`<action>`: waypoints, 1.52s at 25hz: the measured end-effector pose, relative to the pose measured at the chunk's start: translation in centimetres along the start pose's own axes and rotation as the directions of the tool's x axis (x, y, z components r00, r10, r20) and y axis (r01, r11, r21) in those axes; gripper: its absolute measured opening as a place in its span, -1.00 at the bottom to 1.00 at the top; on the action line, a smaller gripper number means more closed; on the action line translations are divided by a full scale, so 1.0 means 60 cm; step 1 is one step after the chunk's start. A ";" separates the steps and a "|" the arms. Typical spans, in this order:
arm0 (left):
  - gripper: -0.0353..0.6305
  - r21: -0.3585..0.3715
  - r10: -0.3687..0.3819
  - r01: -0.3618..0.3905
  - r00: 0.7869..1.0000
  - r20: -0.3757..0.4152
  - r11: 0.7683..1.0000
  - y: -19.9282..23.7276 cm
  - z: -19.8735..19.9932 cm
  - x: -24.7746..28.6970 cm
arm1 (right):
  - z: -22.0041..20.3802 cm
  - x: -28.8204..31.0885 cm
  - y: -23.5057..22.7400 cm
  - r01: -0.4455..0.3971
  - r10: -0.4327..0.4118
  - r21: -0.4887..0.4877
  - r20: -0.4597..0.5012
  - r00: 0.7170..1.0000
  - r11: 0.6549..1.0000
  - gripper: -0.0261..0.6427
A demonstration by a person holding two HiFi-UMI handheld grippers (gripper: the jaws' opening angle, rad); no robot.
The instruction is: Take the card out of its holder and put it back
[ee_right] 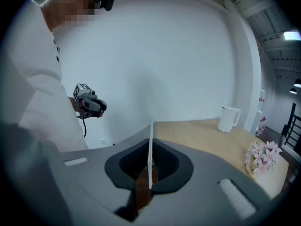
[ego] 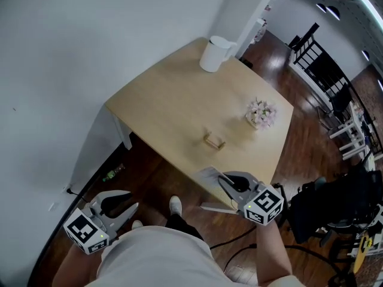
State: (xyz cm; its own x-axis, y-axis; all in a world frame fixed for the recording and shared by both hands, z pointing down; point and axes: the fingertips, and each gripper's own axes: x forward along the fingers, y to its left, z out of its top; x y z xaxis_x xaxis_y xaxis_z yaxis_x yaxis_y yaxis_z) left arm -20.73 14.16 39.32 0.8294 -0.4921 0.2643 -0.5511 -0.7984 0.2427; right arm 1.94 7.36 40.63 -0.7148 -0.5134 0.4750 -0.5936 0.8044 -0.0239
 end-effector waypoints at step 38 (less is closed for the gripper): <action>-0.61 -0.058 0.247 -0.252 0.965 -0.083 0.966 0.064 0.076 0.280 | -0.145 0.165 -0.438 -0.125 0.128 0.040 -0.099 0.987 0.991 -0.86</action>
State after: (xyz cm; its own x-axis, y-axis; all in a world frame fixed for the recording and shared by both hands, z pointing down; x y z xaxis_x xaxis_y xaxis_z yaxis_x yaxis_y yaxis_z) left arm -8.51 1.23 40.41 0.6569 -0.6437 0.3926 -0.7469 -0.6268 0.2220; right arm 13.70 -16.27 53.63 -0.7449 -0.3738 0.5527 -0.5139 0.8497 -0.1180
